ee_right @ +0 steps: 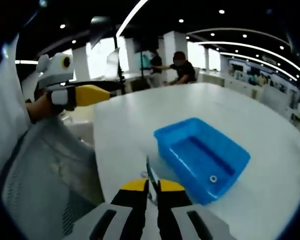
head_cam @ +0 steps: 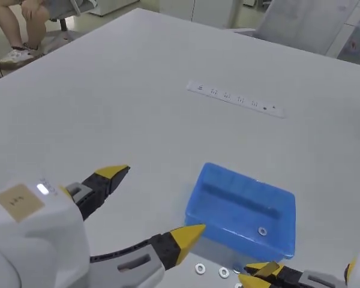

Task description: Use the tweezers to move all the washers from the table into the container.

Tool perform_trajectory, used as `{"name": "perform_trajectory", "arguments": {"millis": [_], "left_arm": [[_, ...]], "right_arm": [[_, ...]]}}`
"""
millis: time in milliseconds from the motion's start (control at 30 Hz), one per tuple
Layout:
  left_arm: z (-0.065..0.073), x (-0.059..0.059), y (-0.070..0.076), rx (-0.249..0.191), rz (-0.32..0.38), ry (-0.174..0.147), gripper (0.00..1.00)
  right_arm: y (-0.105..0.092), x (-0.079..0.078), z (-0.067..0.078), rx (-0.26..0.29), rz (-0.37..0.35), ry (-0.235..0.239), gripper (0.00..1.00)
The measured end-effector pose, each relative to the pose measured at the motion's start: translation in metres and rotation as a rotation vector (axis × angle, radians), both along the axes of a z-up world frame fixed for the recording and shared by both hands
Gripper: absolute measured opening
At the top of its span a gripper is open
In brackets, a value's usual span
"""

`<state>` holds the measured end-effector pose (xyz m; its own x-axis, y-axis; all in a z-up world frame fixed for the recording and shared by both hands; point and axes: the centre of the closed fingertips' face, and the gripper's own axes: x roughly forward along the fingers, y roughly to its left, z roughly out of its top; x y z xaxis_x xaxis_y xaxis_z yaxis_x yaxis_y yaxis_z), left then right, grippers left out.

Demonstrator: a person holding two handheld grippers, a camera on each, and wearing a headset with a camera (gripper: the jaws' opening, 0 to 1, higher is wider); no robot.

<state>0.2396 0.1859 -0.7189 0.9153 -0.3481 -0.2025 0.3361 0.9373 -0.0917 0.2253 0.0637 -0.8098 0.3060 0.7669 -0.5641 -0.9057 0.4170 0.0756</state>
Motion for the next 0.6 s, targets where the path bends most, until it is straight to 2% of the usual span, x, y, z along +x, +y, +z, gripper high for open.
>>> {"name": "perform_trajectory", "arguments": {"millis": [67, 267, 400, 600], "left_arm": [[0.0, 0.0, -0.001, 0.003, -0.001, 0.0, 0.74], [0.0, 0.0, 0.0, 0.003, 0.0, -0.002, 0.74], [0.0, 0.0, 0.001, 0.003, 0.006, -0.002, 0.74], [-0.001, 0.0, 0.002, 0.006, 0.002, 0.0, 0.73]], "right_arm": [[-0.004, 0.004, 0.0, -0.016, 0.003, -0.026, 0.02], [-0.004, 0.005, 0.0, -0.006, -0.011, -0.002, 0.02], [-0.004, 0.005, 0.002, -0.016, -0.024, -0.007, 0.02], [-0.004, 0.013, 0.023, 0.022, -0.038, -0.017, 0.02]]}}
